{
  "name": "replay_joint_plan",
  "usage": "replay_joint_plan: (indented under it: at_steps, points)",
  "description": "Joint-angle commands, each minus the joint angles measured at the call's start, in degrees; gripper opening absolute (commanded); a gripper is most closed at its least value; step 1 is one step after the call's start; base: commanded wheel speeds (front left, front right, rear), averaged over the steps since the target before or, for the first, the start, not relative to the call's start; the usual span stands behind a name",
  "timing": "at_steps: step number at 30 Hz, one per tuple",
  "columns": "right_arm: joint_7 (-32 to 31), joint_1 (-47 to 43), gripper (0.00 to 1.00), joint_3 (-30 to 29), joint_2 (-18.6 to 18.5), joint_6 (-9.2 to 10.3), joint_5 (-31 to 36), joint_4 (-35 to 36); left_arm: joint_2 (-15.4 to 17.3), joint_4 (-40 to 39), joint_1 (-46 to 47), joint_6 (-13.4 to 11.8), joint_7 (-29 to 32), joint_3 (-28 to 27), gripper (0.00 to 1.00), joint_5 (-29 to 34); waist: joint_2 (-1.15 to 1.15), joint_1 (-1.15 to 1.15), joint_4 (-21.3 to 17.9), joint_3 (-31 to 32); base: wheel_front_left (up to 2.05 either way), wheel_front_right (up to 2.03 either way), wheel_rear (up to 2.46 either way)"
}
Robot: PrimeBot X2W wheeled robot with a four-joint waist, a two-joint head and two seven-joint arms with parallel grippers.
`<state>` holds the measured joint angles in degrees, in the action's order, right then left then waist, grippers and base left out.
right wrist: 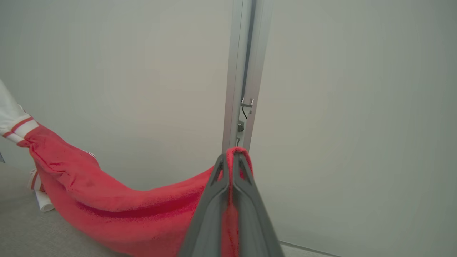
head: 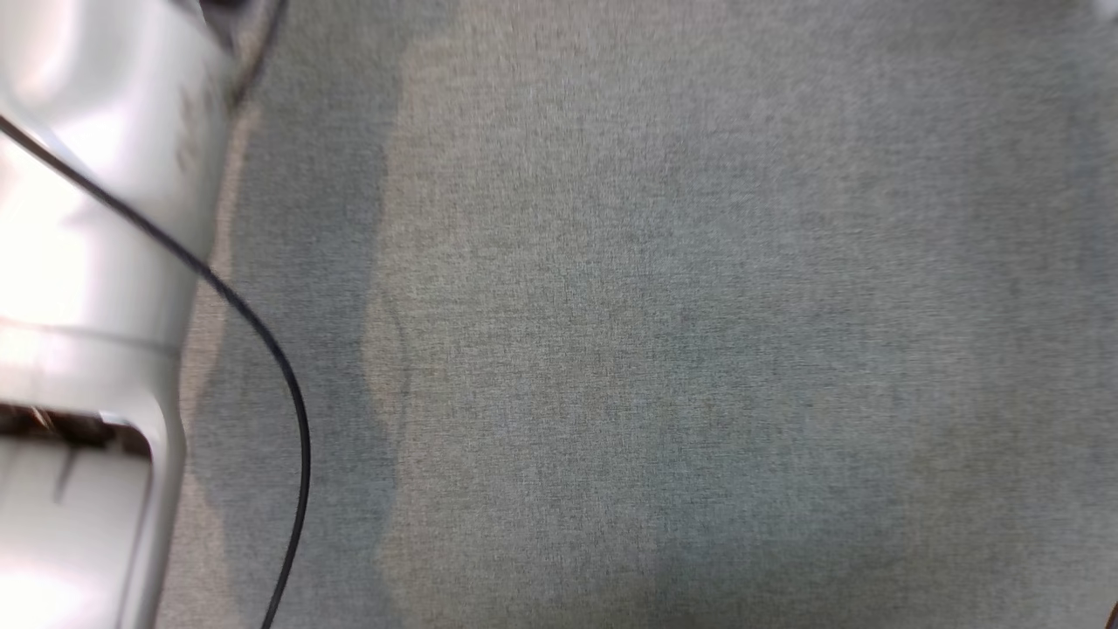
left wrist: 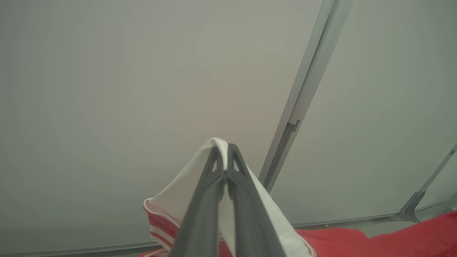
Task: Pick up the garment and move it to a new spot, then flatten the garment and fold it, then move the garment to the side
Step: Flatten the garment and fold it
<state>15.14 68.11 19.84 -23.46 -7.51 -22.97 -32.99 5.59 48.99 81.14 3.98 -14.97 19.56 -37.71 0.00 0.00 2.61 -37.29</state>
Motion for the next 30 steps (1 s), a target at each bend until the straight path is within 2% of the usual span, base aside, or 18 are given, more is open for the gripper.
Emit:
replay_joint_plan:
  at_steps: [1,11,17,24,30]
  points:
    - [0.1,-2.2,0.0,0.8,-0.2,0.04,-1.1,-0.6,0.7,0.7,-2.5,0.4,-0.2,0.7,0.0,0.9,0.0,0.0,0.0,2.6,0.0,0.0,0.0]
    - [0.1,-15.7,0.0,7.8,0.5,0.04,-10.1,-5.2,5.5,6.4,-21.3,2.1,0.6,10.1,0.0,9.0,0.0,0.0,-0.3,13.7,0.0,0.0,0.0]
    - [0.1,-20.6,0.0,11.6,1.3,0.04,-14.2,-8.5,8.3,7.7,-29.7,3.1,2.8,15.5,0.0,11.3,0.0,0.0,-0.4,18.8,0.0,0.0,0.0]
    - [0.1,-23.5,0.0,15.8,1.3,0.04,-16.9,-11.4,11.0,3.9,-36.2,3.5,7.9,21.8,0.0,12.1,0.0,0.0,-0.1,22.6,0.0,0.0,0.0]
    - [0.1,-25.4,0.0,19.0,0.2,0.04,-18.6,-13.2,14.6,-4.0,-41.3,3.5,14.3,27.3,0.0,8.6,0.0,0.0,0.1,25.0,0.0,0.0,0.0]
